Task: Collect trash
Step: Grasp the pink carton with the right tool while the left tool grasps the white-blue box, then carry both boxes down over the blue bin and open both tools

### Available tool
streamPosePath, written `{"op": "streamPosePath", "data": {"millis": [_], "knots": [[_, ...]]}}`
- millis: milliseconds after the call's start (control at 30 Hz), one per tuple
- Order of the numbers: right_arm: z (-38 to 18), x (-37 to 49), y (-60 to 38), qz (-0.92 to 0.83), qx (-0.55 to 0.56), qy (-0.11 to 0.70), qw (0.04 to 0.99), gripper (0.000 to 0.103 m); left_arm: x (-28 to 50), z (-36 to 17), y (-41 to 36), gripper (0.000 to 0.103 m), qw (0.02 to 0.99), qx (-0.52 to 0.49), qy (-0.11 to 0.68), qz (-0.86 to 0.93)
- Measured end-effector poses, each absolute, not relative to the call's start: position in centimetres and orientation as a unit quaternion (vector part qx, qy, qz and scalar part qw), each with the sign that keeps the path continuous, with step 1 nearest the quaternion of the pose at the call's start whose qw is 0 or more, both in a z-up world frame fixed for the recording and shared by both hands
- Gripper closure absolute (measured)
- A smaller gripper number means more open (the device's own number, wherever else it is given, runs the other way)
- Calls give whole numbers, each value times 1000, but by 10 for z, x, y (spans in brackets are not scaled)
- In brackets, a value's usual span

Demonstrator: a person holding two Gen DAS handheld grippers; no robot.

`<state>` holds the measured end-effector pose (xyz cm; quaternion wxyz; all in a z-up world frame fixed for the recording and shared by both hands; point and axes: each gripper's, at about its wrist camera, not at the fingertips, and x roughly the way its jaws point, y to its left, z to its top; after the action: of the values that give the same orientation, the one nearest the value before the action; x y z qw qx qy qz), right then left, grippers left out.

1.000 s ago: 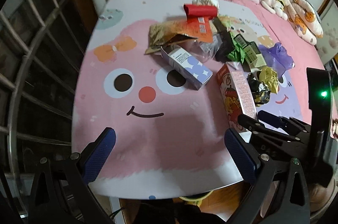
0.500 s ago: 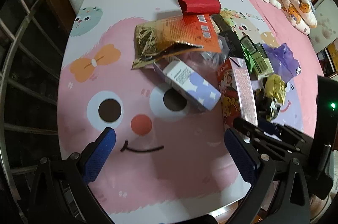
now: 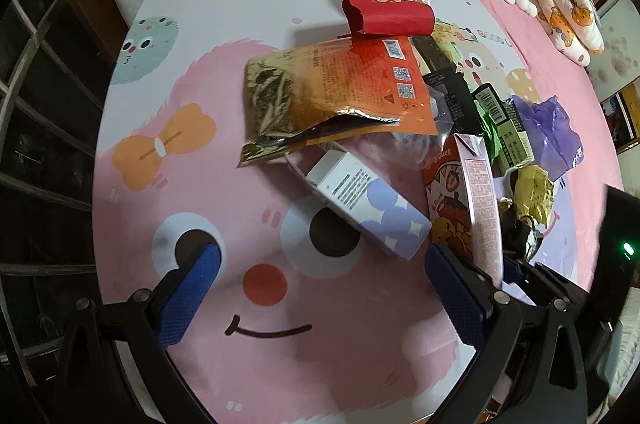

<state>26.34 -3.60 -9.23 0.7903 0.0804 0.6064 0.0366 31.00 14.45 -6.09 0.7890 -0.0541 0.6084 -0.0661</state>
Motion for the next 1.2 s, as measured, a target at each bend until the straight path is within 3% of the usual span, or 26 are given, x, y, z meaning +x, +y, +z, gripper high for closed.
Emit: {"op": "streamPosePath", "data": {"millis": [500,533,667,733,800,1200], "knots": [[-68,250,-66,27,127,582,803,62,354,-107,112,2,756,-51,652,-27],[-69,248,-66,26,130,582,802,62,355,-111,110,5,750,-46,659,-32],[-66,238,-68,23,136,583,801,62,350,-122,102,39,733,-35,677,-57],[-64,233,-70,24,142,585,798,62,345,-122,102,47,735,-30,674,-61],[-61,229,-71,25,146,586,797,62,338,-120,103,65,743,-25,665,-67],[-32,183,-80,56,115,583,803,62,254,-72,108,68,818,9,570,-75]]}}
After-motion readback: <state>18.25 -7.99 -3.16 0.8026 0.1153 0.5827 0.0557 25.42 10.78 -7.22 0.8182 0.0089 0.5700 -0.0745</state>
